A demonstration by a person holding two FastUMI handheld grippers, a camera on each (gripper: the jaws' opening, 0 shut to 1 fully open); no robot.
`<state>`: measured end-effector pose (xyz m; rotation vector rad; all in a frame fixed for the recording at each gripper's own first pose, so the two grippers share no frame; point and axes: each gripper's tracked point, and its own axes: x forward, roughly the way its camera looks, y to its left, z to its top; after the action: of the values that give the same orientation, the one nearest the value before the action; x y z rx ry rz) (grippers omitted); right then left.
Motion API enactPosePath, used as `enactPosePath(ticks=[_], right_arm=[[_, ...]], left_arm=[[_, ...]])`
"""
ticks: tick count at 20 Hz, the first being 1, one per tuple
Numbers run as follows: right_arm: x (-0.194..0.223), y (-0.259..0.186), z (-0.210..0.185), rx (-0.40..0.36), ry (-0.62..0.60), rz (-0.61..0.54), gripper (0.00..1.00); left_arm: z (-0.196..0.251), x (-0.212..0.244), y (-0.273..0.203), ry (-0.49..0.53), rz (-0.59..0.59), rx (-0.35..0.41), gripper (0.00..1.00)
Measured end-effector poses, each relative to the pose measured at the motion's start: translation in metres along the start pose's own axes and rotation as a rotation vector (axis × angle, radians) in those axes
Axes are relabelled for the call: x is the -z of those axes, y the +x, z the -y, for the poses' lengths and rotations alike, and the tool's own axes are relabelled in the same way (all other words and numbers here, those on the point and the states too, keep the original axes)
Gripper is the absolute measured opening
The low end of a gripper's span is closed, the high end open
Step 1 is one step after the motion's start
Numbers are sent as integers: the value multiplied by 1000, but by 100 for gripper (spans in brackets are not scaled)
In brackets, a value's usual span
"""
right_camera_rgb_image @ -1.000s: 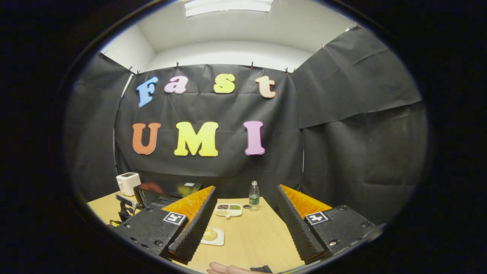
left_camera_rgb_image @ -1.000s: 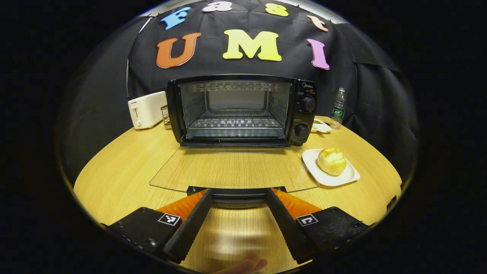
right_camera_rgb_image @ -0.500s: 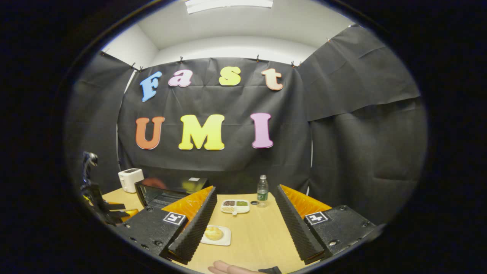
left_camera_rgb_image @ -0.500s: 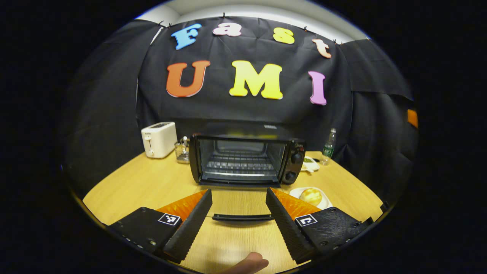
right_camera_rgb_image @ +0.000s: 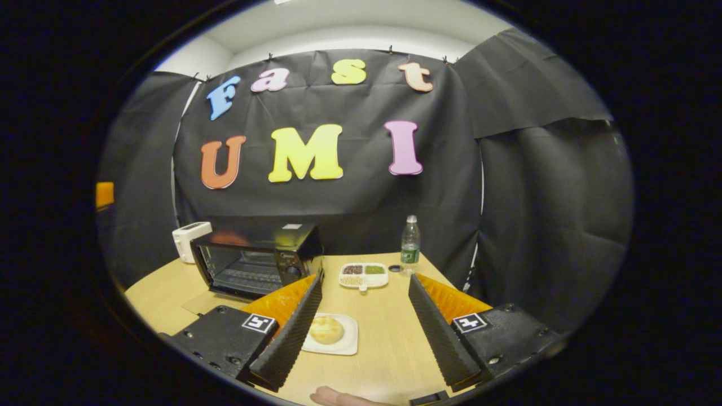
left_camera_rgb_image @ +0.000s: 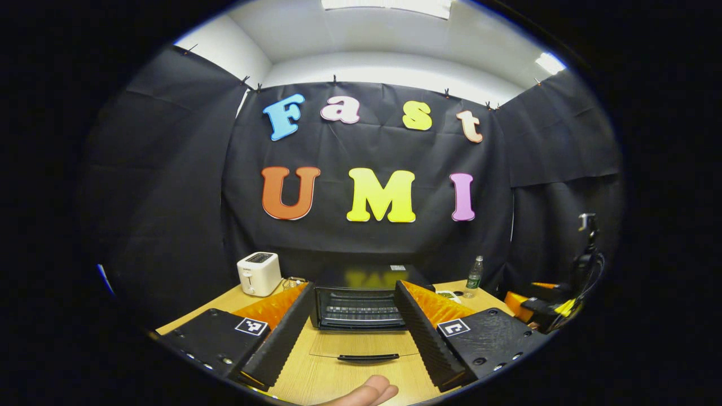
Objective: Open the electric oven with the left hand, put the food in, and close the electric oven.
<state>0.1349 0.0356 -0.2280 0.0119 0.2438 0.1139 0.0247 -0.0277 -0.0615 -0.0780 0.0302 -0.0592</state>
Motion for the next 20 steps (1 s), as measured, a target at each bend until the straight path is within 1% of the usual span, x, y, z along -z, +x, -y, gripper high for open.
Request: enactPosePath(ticks=[1, 2, 3, 4, 6, 7, 8, 9, 12, 14, 15, 17, 18, 20], right_arm=[[10, 10, -6, -14, 8, -21, 96], [24, 21, -13, -27, 13, -51, 99], [40, 34, -19, -42, 19, -78, 99], [52, 45, -25, -55, 24, -98, 96], [77, 65, -40, -91, 12, -149, 96], [90, 73, -45, -109, 8, -175, 99], [101, 81, -49, -120, 4, -197, 96], [110, 87, -51, -125, 5, -217, 99], [141, 107, -63, -154, 19, -292, 99], [157, 117, -68, -164, 36, -338, 99], [165, 121, -69, -165, 41, -359, 96], [175, 124, -74, -179, 50, -394, 96], [178, 126, -76, -176, 54, -404, 99], [178, 128, -76, -168, 66, -397, 92]], left_arm=[[-4, -9, -7, 18, 22, -12, 94], [-6, -19, -14, 34, 49, -22, 93], [-8, -25, -19, 39, 65, -28, 93], [-9, -29, -26, 34, 80, -32, 93], [-10, -40, -38, 17, 109, -35, 93], [-10, -46, -43, 17, 123, -41, 93], [-11, -50, -44, 21, 134, -41, 93], [-12, -52, -45, 28, 140, -42, 93], [-13, -56, -46, 44, 159, -53, 93], [-12, -54, -45, 42, 158, -52, 93], [-10, -53, -46, 39, 154, -45, 93], [-8, -51, -46, 30, 152, -36, 93], [-7, -48, -43, 28, 147, -28, 94], [-8, -40, -40, 27, 131, -29, 94]])
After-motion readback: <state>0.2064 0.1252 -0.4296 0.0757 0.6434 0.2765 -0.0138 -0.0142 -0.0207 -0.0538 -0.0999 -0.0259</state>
